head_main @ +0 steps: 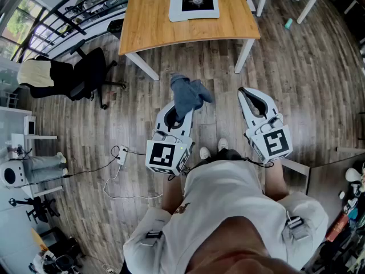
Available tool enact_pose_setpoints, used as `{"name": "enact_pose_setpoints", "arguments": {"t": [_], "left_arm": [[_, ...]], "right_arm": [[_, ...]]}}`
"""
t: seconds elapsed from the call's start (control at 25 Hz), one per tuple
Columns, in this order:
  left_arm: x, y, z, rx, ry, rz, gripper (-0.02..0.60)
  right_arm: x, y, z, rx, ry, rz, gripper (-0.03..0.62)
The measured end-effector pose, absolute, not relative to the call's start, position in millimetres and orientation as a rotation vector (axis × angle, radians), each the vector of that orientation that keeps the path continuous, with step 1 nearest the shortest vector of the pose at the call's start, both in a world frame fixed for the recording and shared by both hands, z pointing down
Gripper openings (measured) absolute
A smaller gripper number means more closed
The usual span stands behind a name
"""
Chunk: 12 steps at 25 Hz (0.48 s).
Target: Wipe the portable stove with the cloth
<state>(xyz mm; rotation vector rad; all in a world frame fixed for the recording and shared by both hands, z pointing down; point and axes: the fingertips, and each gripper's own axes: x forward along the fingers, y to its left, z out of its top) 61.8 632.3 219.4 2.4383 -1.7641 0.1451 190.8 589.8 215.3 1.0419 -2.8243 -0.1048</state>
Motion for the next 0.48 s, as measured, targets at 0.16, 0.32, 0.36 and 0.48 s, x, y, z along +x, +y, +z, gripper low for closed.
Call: {"name": "enact_pose_setpoints", "arguments": {"t": [0.16,0.32,0.36,0.48], "left_arm": [[68,629,219,2.431,-1.776,0.153,0.063],[77,626,221,2.417,-1.797,0.161,0.063],[78,625,220,2.412,-1.804,0.165,0.063],[83,624,217,2.397,-1.829,0.174,0.063]], "right_arm": [[194,583,216,1.037,-2.838,-0.085,0.02],[199,578,218,1.014,-2.856,-0.075,0.02],[200,576,217,1.006,-2.863,-0.072,0.02],[202,573,213,0.979,-2.887,-0.067,0.02]]}}
